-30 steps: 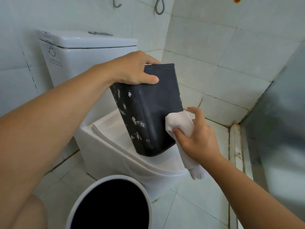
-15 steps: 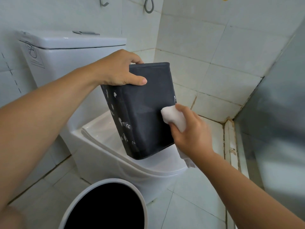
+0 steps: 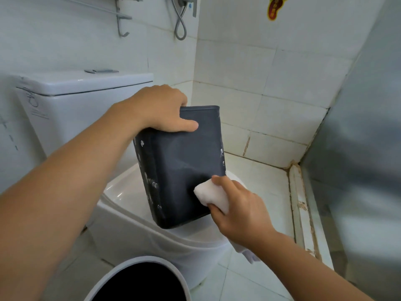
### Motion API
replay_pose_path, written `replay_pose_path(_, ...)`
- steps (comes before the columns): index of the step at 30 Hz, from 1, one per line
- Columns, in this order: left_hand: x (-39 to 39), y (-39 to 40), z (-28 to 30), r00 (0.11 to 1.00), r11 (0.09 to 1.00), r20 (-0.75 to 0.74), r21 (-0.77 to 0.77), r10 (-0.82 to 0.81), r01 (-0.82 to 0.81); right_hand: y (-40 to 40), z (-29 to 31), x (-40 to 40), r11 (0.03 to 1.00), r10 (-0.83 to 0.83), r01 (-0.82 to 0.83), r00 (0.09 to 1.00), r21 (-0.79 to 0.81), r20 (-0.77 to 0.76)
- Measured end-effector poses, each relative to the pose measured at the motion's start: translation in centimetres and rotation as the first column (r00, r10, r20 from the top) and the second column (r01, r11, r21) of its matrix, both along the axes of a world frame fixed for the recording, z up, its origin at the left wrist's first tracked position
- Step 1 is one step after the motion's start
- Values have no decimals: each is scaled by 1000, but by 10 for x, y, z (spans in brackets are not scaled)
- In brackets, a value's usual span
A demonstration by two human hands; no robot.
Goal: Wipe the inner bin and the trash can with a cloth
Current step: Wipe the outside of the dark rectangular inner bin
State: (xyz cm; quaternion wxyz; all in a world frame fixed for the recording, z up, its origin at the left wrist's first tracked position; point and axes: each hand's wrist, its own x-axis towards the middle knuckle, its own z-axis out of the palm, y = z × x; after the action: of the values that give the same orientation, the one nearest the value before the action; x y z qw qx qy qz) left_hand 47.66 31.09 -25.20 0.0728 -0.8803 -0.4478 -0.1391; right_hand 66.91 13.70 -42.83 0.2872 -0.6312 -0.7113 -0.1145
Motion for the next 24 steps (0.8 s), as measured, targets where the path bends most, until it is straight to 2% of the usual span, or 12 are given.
replay_pose_path(2,16,-2,-5,999,999,23,25,24,-25,-1,2,0,1000,13,-13,1000,-19,-4)
replay_pose_path(4,24,0,-14,999,992,3,122,35,-35,-1,8,0,1000,9,-10,999,-26,-38)
replay_pose_path(6,24,5,-20,998,983,-12,175,55,-52,4,22,0,999,-41,40,990,-14,-132)
replay_pose_path(9,22,11,-25,998,977,20,202,64,-67,22,51,7,984,-111,149,940,96,-322)
replay_pose_path(11,24,10,-26,998,969,29,239,54,-60,36,68,11,973,-117,180,924,145,-364)
replay_pose_path(14,25,10,-26,998,968,46,244,52,-62,48,68,9,980,-85,137,944,143,-318)
replay_pose_path(18,23,12,-26,996,971,59,227,61,-73,40,33,12,983,-24,71,963,168,-268)
replay_pose_path(21,24,14,-26,996,973,62,219,62,-74,19,9,19,989,38,-25,996,148,-81)
replay_pose_path(24,25,13,-26,997,978,62,199,52,-64,2,-4,17,993,68,-78,992,93,108)
